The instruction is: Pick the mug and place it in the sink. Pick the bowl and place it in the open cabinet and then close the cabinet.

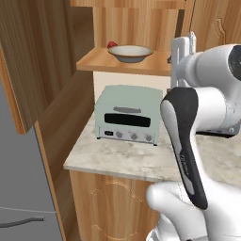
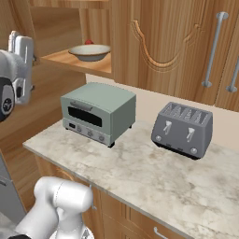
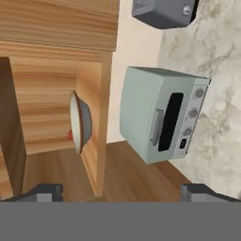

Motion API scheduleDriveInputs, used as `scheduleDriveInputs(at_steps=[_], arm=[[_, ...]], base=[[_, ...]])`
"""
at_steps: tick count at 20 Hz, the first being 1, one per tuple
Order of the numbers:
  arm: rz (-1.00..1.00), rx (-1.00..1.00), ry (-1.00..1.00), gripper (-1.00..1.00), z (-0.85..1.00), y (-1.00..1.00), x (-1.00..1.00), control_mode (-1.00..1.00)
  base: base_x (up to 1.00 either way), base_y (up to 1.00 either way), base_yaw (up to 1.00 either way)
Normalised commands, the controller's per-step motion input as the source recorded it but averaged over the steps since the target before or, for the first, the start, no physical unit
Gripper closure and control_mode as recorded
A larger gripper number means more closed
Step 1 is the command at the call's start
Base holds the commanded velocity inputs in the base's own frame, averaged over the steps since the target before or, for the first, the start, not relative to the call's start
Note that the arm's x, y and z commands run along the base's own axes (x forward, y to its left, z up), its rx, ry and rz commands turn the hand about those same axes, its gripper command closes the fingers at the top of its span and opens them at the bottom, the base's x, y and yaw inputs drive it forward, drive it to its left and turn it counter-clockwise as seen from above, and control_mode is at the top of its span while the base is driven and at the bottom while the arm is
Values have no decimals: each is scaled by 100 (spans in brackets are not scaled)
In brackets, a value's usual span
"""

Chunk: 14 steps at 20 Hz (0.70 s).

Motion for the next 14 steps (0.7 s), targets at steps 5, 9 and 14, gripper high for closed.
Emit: scheduleDriveInputs(at_steps=[5,9,14], arm=[[0,0,-3,-100,4,62,-100,-100],[0,-1,-12,-100,0,71,-100,-100],[0,-2,-15,-100,0,85,-95,-100]], base=[[0,0,0],[0,0,0],[0,0,0]])
